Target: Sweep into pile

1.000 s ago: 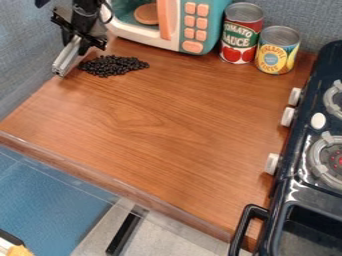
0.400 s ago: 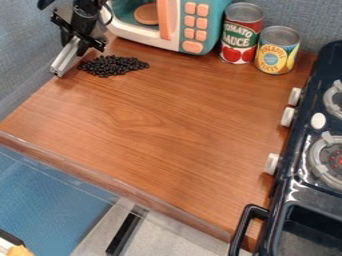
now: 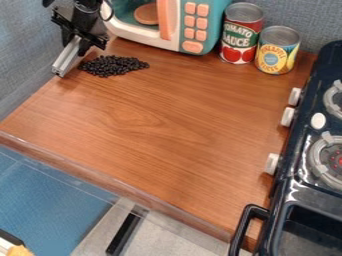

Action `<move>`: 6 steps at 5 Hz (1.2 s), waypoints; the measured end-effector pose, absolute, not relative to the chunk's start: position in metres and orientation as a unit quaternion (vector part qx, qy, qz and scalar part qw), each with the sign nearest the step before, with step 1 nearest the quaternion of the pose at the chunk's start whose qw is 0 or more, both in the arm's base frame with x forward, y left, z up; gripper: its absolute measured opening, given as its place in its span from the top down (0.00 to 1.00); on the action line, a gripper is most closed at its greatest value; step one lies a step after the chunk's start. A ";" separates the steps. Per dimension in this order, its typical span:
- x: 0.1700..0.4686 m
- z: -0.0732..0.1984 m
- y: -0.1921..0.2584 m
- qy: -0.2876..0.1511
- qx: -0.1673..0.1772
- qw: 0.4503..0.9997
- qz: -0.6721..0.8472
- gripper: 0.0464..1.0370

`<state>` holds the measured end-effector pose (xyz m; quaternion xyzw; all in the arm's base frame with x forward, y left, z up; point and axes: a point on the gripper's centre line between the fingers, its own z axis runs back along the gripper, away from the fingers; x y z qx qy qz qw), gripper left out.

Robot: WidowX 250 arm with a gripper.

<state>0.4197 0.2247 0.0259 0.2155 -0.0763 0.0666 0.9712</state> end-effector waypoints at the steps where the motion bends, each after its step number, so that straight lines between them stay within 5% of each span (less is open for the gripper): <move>1: 0.420 0.024 0.223 -0.068 0.215 0.972 0.063 0.65; 5: 0.416 0.018 0.201 -0.073 0.222 0.972 0.004 0.65; 6: 0.411 0.019 0.190 -0.076 0.195 0.978 0.004 0.65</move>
